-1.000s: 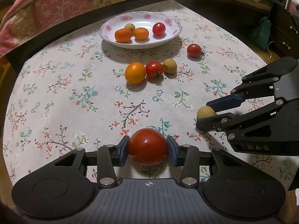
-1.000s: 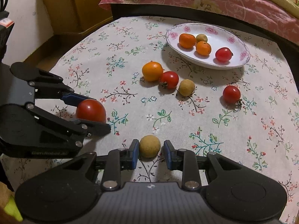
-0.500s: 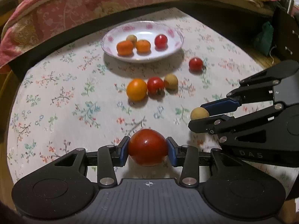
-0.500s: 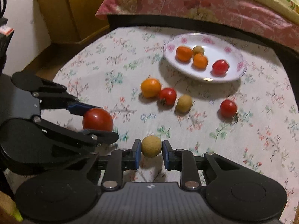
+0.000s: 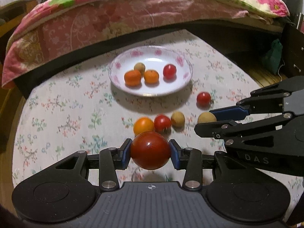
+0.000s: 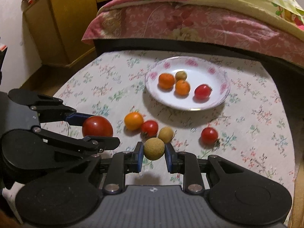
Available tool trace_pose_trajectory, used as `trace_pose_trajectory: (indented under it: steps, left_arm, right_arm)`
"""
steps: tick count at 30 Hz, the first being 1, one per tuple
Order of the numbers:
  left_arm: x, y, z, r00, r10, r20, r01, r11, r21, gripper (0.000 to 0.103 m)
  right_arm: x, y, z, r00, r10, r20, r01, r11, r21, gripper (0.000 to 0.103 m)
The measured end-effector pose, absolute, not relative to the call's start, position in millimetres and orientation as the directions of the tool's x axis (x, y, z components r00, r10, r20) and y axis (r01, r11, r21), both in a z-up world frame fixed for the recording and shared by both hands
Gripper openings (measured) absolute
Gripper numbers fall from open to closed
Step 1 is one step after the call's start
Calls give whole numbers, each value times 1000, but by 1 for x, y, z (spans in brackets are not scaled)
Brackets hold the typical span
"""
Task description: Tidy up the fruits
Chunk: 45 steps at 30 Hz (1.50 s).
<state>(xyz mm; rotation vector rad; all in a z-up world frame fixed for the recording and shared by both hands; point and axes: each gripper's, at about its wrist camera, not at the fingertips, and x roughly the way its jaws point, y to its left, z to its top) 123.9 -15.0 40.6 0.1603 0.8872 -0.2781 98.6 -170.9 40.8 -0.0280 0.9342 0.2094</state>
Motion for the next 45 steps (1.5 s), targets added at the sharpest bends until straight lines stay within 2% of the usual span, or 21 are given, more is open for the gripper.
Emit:
trace_pose_trajectory:
  steps: [17, 45]
  left_arm:
    - [183, -17, 58, 660, -158, -735, 260, 965, 26, 48]
    - [242, -38, 15, 632, -141, -762, 272, 961, 48, 49]
  right_arm:
    - [153, -194, 57, 637, 149, -756, -118, 988, 96, 24]
    - [217, -231, 11, 609, 131, -782, -84, 991, 101, 25]
